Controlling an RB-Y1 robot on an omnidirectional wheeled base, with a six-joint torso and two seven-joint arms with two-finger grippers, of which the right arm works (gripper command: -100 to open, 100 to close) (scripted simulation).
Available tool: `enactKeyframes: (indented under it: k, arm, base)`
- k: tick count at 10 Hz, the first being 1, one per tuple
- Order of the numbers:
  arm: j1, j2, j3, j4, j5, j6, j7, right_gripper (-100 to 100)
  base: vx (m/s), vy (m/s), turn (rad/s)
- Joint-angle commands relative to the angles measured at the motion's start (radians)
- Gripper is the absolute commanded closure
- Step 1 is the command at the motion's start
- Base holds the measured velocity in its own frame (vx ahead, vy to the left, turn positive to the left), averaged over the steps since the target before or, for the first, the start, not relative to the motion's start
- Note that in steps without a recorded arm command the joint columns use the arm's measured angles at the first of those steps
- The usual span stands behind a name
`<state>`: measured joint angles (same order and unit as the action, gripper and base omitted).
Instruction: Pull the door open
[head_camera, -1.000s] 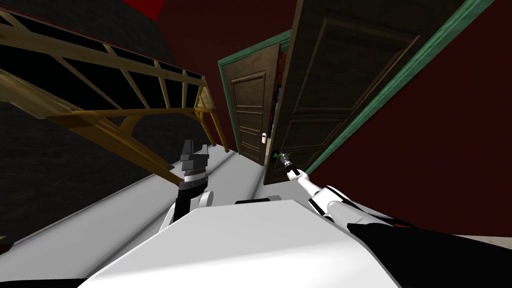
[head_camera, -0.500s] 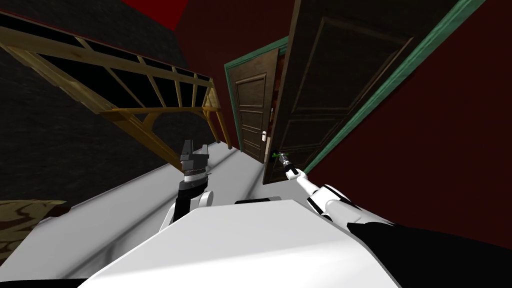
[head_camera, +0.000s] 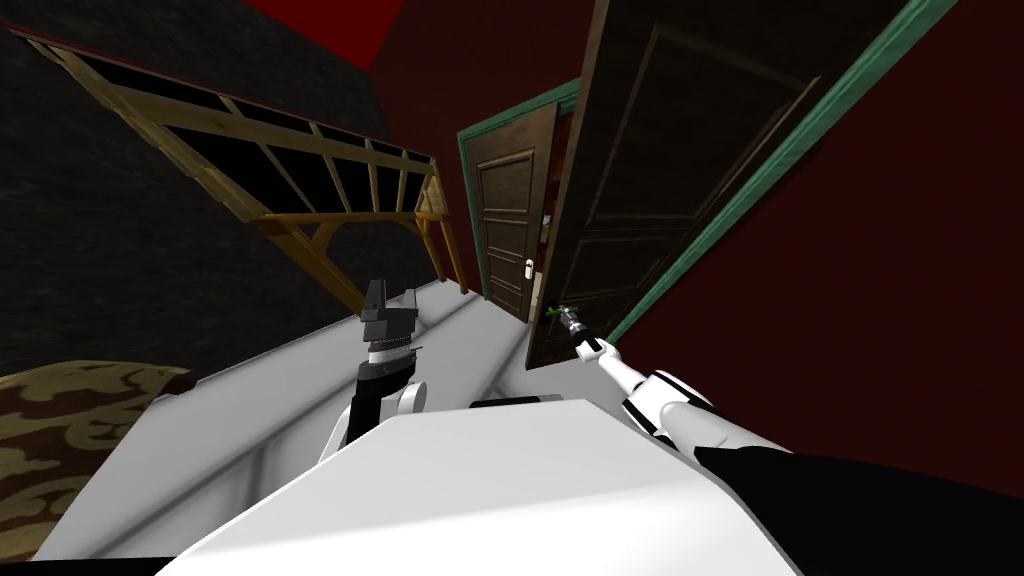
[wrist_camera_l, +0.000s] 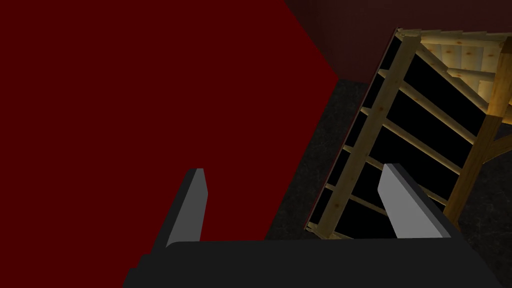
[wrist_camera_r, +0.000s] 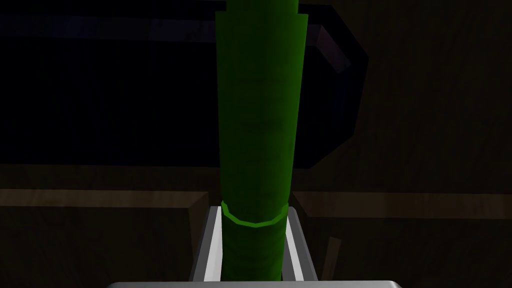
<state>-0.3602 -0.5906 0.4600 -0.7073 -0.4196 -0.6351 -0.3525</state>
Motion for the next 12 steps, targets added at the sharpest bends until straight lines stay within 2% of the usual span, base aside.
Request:
enactKeyframes:
  k: [1,6,7,8,12]
  arm:
    - [0.012,-0.014,0.033,-0.013,-0.001,-0.022,-0.021,100]
    - [0.036,-0.07,0.108,-0.042,-0.008,-0.074,-0.078,100]
    - [0.031,-0.069,0.094,-0.035,-0.009,-0.066,-0.069,100]
    - [0.045,-0.095,0.127,-0.042,-0.015,-0.098,-0.087,100]
    - [0.062,-0.135,0.176,-0.055,-0.026,-0.151,-0.114,100]
  base:
    - [-0.174,-0.091,0.089]
    - [-0.174,-0.107,0.091]
    - [-0.08,-0.044,0.009]
    - [-0.114,-0.067,0.075]
    - [-0.125,-0.091,0.073]
